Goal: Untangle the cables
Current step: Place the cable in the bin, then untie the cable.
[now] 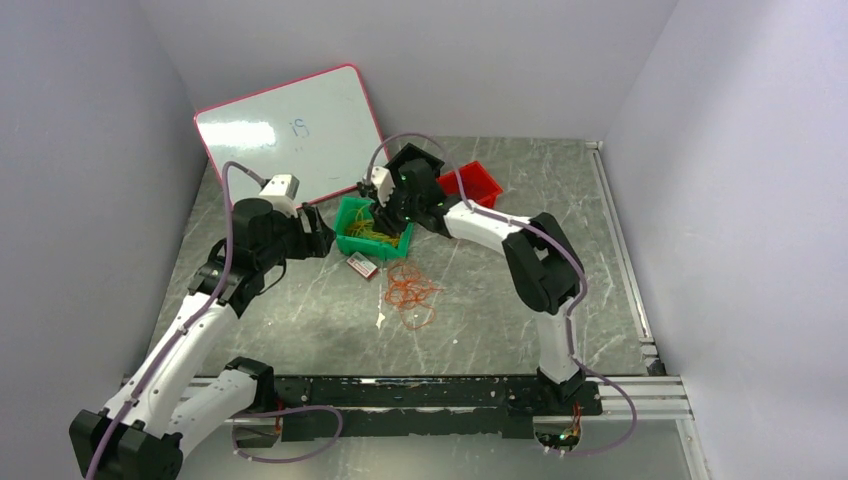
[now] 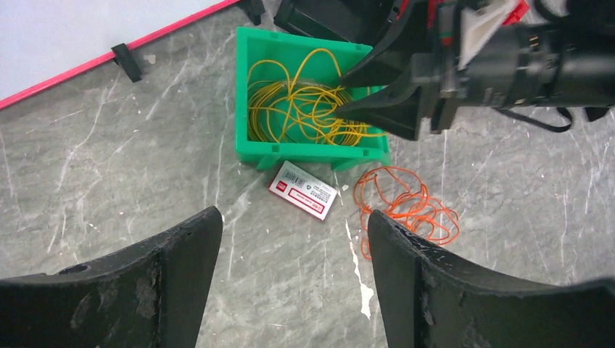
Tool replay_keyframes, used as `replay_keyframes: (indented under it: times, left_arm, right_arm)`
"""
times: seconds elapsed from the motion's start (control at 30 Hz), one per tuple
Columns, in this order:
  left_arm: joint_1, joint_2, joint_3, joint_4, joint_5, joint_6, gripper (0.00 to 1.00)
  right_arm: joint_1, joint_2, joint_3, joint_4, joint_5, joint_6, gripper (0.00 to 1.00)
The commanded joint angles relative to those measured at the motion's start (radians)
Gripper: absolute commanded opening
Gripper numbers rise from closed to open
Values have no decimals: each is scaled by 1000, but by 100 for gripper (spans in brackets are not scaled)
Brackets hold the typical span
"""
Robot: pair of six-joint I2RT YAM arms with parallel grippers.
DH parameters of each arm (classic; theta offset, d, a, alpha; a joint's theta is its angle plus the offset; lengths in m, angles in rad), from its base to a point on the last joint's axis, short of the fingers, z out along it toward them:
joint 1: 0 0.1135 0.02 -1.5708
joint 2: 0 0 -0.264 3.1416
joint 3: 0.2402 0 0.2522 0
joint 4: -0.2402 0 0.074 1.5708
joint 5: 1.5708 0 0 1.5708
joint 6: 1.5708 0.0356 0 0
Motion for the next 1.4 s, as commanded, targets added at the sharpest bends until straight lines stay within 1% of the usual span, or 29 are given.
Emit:
replay_keyframes:
  times: [0.0,0.1,0.2,0.37,0.5,0.6,0.77,0.93,1.07,1.13,1.17,1.37]
  left_arm:
    - [10,14,-15,42,39,6,78]
    - [10,13,-20,42,36,-1,77]
    - [10,13,-21,41,30,-7,77]
    - [10,16,-21,40,33,-4,78]
    - [10,22,-22,41,39,-3,77]
    - [10,18,-22,39,39,-6,77]
    - [10,5,-26,30,35,-10,77]
    - [10,1,-25,21,30,-6,77]
    - [10,-1,-26,19,28,-6,77]
    - [10,-1,-27,20,27,-6,77]
    - [10,0,-28,21,27,-6,77]
    - [10,4,-33,20,26,-10,77]
  right_arm:
    - [-12,-138,-16,71,9,21,42]
    - [-14,-193,-8,33,22,5,43]
    - [-15,-252,-59,8,27,-24,45]
    - [-16,-329,-175,-107,-84,-190,52]
    - [-16,-366,-242,-127,-116,-286,55]
    - [-16,-367,-253,-124,-119,-323,56]
    - [-16,-326,-240,-84,-51,-326,56]
    - [-16,-278,-210,-84,-18,-334,53]
    - [-16,-255,-191,-85,-21,-336,51]
    - [-16,-248,-187,-77,-21,-330,48]
    - [-15,-245,-185,-72,-21,-326,44]
    - [-16,-221,-162,-32,-21,-274,7]
